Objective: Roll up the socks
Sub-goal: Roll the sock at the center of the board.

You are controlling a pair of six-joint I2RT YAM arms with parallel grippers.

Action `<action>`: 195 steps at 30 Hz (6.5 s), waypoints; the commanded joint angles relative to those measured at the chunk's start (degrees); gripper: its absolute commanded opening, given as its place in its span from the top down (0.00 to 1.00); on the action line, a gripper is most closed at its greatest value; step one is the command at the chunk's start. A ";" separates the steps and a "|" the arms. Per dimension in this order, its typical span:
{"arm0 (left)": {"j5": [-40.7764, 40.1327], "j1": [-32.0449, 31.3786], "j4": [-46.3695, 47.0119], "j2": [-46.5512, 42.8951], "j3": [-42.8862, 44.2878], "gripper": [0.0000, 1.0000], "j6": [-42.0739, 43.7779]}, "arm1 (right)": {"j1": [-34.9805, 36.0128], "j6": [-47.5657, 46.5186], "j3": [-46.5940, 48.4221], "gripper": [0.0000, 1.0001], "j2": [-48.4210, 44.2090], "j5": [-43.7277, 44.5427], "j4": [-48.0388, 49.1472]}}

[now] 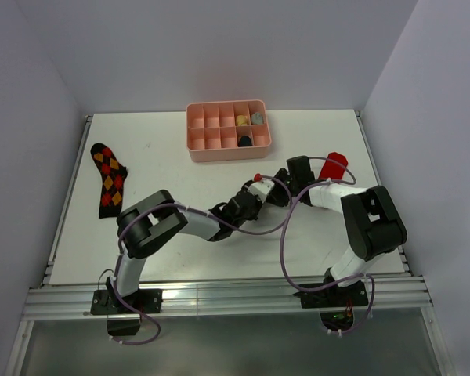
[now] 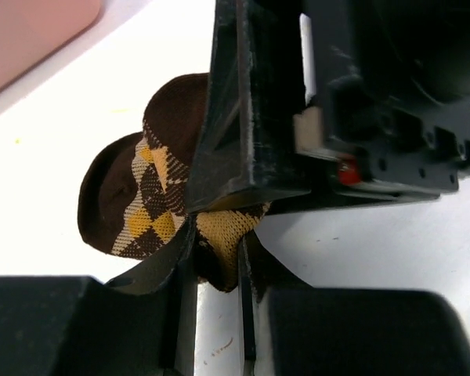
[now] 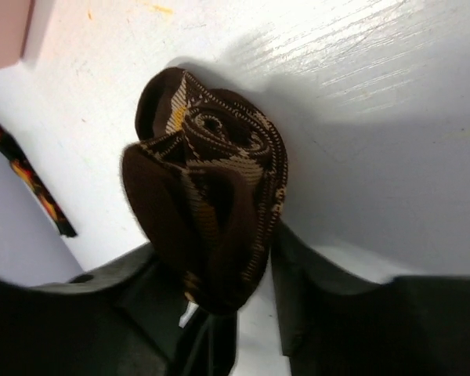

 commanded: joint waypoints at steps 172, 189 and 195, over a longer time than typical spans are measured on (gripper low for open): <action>18.15 9.30 -22.99 2.56 6.62 0.99 -13.02 | -1.09 3.01 -7.23 0.11 3.11 -0.63 24.13; 26.14 10.00 -18.51 0.10 3.72 0.99 -14.25 | -0.56 3.27 -6.79 0.60 8.57 0.07 25.19; 31.59 11.58 -14.82 -1.57 1.43 0.99 -16.53 | -0.38 2.40 -5.73 1.00 9.27 -0.45 22.73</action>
